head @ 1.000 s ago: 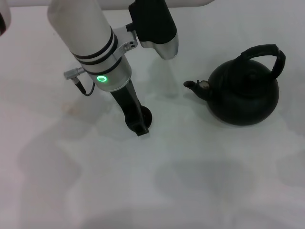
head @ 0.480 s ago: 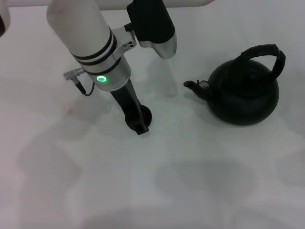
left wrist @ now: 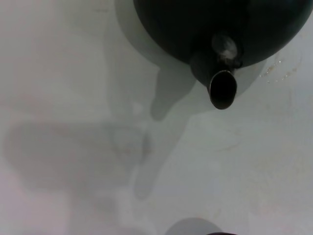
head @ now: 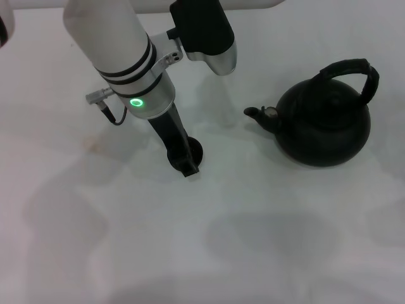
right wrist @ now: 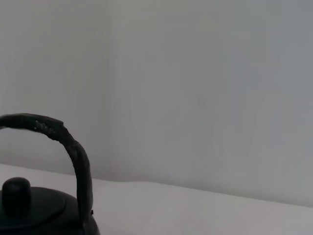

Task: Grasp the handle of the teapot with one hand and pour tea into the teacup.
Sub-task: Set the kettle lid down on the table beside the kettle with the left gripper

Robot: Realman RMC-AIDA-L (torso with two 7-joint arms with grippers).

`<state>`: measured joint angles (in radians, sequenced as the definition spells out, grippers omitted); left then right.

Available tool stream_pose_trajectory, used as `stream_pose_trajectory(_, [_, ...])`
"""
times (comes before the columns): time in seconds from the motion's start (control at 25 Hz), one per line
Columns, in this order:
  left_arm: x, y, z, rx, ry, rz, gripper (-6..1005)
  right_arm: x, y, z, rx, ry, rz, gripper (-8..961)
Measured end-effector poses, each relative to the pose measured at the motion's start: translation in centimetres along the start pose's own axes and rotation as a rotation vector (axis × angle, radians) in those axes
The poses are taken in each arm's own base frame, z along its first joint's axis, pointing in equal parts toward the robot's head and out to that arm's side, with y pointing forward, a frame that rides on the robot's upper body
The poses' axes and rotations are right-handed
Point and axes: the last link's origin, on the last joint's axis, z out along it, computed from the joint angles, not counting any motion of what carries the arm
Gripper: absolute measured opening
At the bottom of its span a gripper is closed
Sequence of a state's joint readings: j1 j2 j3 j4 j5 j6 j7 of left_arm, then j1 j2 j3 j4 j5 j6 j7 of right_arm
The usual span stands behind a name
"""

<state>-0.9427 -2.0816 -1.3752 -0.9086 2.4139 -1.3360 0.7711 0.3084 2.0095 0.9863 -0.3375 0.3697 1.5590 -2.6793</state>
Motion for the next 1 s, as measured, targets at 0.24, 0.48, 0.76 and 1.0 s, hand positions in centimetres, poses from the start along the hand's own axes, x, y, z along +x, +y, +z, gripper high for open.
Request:
stream_pose_trajectory(0.24, [-0.03,-0.02,0.03,0.002,-0.003,0.0,718,0.0,0.0,0.0,0.0,0.0,0.0,840])
stream_pose_trajectory(0.48, [-0.14,0.05,0.19,0.002,-0.012,0.002,733,0.0,0.0,0.0,0.0,0.0,-0.001,841])
stream_pose_trajectory(0.76, [-0.06,0.05,0.18,0.008,-0.009,0.005,746,-0.02,0.0,0.05,-0.001,0.0,-0.001,841])
stream_pose_trajectory(1.0, [0.43,0.23,-0.17,0.021,0.008,0.029,749,0.08,-0.05,0.06,0.003,0.007,-0.001,840])
